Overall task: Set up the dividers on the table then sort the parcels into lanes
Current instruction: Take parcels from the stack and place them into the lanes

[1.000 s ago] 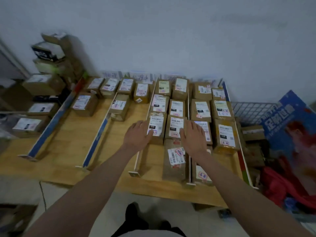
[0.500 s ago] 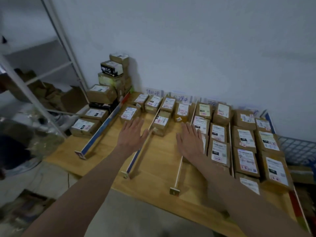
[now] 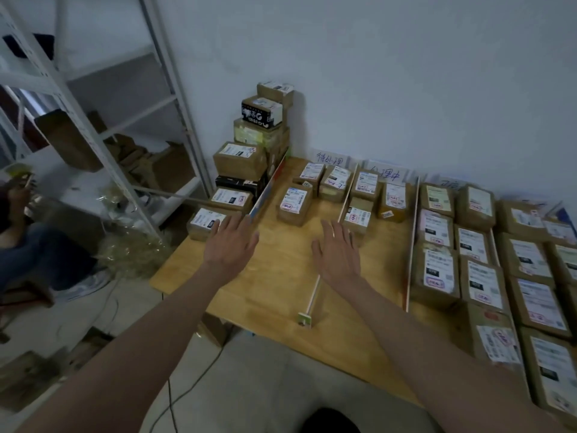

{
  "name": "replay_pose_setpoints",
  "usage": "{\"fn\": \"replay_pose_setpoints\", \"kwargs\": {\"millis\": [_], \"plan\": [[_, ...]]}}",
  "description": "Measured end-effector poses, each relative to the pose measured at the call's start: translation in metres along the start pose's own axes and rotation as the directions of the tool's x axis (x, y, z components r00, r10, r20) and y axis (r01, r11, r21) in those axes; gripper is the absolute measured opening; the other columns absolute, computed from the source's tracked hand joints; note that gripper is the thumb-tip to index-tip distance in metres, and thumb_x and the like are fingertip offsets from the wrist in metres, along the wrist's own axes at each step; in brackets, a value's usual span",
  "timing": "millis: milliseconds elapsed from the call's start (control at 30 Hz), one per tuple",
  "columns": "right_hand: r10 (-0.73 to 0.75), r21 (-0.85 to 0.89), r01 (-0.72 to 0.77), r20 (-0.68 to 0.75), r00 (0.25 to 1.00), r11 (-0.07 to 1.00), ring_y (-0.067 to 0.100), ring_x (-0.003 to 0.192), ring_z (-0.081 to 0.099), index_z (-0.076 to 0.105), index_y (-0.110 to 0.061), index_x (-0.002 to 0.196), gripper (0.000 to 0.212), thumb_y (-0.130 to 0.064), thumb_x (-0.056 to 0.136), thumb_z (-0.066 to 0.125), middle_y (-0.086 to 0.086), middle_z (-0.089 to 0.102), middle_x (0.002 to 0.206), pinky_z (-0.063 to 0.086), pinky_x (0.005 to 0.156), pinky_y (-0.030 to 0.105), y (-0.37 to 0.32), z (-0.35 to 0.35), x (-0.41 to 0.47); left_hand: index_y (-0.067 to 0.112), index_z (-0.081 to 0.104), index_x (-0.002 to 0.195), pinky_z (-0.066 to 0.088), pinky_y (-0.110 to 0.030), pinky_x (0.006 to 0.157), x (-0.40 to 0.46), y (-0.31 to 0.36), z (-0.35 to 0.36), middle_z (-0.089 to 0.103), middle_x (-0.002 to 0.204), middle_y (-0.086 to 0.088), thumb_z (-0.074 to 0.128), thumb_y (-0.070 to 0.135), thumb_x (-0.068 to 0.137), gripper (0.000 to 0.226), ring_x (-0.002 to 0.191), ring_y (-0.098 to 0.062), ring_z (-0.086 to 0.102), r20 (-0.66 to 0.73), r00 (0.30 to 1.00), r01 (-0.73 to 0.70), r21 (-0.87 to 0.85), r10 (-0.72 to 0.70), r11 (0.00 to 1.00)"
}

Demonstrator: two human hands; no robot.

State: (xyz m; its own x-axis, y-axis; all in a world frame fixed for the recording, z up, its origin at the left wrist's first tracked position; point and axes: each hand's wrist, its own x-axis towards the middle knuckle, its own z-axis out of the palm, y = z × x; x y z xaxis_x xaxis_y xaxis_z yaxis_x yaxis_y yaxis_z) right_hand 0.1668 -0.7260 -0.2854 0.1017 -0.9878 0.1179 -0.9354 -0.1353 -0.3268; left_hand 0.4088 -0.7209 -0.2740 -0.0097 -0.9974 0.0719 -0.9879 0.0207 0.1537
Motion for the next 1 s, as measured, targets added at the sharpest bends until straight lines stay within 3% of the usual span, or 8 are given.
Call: {"fn": "replay_pose_setpoints", "kwargs": {"millis": [133, 267, 500, 1000], "plan": [[-0.012, -0.003, 0.012, 0.023, 1.000, 1.000, 0.027, 0.146, 0.022, 0.026, -0.013, 0.151, 0.054, -0.037, 0.103, 0.032, 0.010, 0.026, 0.158, 0.017, 0.121, 0.044, -0.036, 0.021, 0.017, 0.016, 0.040, 0.144, 0.020, -0.046, 0.117, 0.011, -0.039, 0.001, 0.041, 0.150, -0.009, 0.026, 0.046, 0.101, 0.054, 0.140, -0.027, 0.032, 0.001, 0.999, 0.051, -0.030, -0.051, 0.998], [-0.018, 0.015, 0.018, 0.020, 1.000, 1.000, 0.029, 0.137, 0.035, 0.034, -0.010, 0.145, 0.050, -0.034, 0.101, 0.038, 0.011, 0.036, 0.149, 0.026, 0.116, 0.043, -0.066, 0.049, 0.040, 0.016, 0.034, 0.150, 0.015, -0.045, 0.120, 0.030, -0.080, 0.015, 0.031, 0.157, -0.008, 0.028, 0.045, 0.103, 0.055, 0.146, -0.026, 0.025, 0.025, 0.994, 0.103, -0.030, -0.103, 0.994], [-0.005, 0.052, 0.003, 0.037, 0.999, 0.999, 0.027, 0.125, 0.045, 0.037, -0.011, 0.142, 0.049, -0.030, 0.098, 0.044, 0.010, 0.044, 0.140, 0.036, 0.108, 0.042, -0.106, 0.112, 0.098, 0.016, 0.034, 0.150, 0.014, -0.044, 0.120, 0.089, -0.149, 0.051, 0.030, 0.158, -0.009, 0.031, 0.046, 0.102, 0.056, 0.145, -0.028, 0.026, 0.079, 0.986, 0.153, -0.063, -0.148, 0.986], [0.148, 0.075, -0.164, 0.184, 0.972, 0.984, 0.027, 0.133, 0.038, 0.034, -0.010, 0.143, 0.048, -0.027, 0.099, 0.040, 0.009, 0.042, 0.144, 0.025, 0.114, 0.044, -0.177, 0.213, 0.187, 0.014, 0.037, 0.144, 0.036, -0.050, 0.109, 0.193, -0.250, 0.106, 0.042, 0.146, -0.011, 0.038, 0.043, 0.100, 0.053, 0.129, -0.036, 0.044, 0.291, 0.949, 0.154, -0.082, -0.124, 0.985]]}}
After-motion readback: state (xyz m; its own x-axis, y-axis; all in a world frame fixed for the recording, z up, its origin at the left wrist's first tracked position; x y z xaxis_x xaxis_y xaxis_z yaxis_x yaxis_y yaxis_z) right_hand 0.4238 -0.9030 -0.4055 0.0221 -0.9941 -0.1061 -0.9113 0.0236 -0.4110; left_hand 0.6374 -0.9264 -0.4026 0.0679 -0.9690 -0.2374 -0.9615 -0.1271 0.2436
